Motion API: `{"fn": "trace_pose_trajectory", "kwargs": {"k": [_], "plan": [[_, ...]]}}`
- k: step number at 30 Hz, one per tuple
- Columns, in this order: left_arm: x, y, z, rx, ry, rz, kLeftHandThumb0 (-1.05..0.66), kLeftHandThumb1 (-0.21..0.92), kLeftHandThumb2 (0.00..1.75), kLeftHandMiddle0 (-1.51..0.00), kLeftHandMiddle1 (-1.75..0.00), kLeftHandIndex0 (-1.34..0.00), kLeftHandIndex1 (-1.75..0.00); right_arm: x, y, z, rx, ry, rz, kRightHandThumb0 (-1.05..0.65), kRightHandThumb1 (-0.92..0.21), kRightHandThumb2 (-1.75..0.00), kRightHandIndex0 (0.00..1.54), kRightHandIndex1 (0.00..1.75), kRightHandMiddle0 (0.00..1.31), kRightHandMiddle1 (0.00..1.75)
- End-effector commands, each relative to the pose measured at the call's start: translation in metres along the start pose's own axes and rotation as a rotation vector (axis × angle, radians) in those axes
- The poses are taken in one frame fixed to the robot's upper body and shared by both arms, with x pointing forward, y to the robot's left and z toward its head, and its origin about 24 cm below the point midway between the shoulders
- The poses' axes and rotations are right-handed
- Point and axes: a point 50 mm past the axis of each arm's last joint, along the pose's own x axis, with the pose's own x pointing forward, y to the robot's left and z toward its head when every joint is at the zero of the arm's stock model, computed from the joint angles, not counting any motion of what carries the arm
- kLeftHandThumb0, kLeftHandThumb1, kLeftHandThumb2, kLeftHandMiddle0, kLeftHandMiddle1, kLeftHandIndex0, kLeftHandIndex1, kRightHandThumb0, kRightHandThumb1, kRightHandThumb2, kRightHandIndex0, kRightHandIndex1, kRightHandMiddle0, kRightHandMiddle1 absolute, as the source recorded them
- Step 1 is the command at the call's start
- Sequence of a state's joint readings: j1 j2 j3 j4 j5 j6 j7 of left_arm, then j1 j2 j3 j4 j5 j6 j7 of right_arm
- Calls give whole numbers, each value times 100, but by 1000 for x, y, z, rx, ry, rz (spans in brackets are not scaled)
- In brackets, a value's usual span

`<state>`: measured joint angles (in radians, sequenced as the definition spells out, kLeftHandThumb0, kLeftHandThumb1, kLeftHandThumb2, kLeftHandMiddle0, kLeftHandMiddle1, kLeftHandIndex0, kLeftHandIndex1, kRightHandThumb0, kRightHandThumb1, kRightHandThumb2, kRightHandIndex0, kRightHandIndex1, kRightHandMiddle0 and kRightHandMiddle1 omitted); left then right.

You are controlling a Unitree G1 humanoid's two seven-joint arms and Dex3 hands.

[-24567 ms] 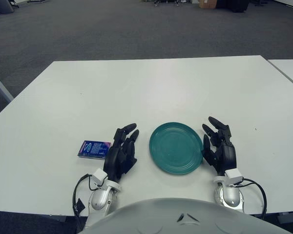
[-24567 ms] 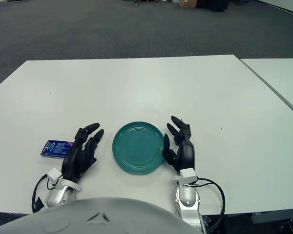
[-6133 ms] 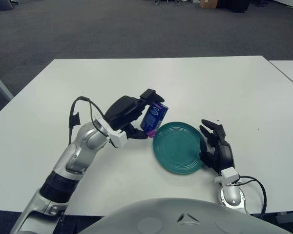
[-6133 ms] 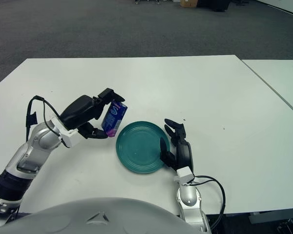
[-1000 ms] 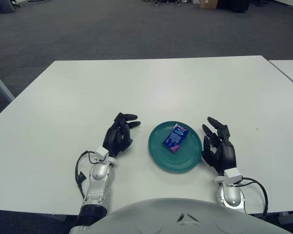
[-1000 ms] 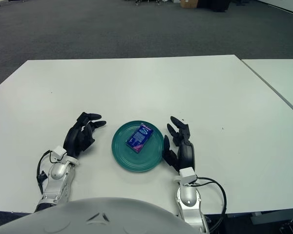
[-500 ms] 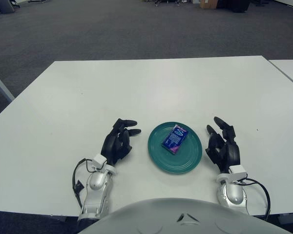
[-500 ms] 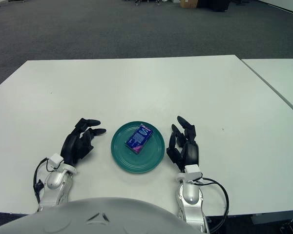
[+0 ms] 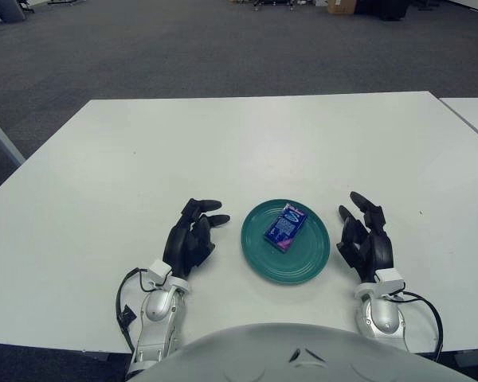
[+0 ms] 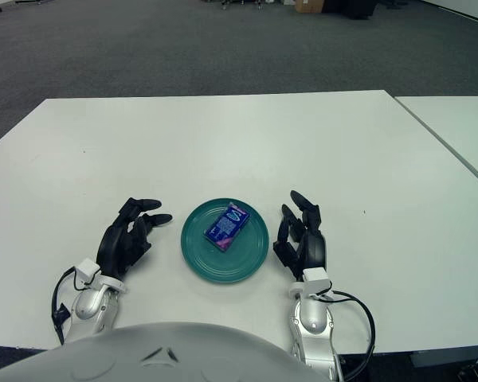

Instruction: Put the gum into the plate.

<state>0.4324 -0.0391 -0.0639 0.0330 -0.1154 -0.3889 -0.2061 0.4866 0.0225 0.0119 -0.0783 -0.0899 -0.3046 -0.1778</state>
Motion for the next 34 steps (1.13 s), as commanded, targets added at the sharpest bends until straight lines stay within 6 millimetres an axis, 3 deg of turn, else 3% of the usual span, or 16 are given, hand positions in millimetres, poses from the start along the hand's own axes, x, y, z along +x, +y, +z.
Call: {"fn": "trace_pose_trajectory", "kwargs": {"k": [1, 34], "plan": [[-21, 0, -13, 10, 103, 19, -80, 92, 82, -48, -92, -31, -121, -24, -17, -35, -85, 227, -14, -77, -92, -88, 43, 0, 0, 71], [-10, -29, -18, -13, 78, 120, -80, 92, 80, -38, -64, -16, -111, -5, -28, -20, -295, 184, 128, -84, -92, -83, 36, 0, 0, 69]]}}
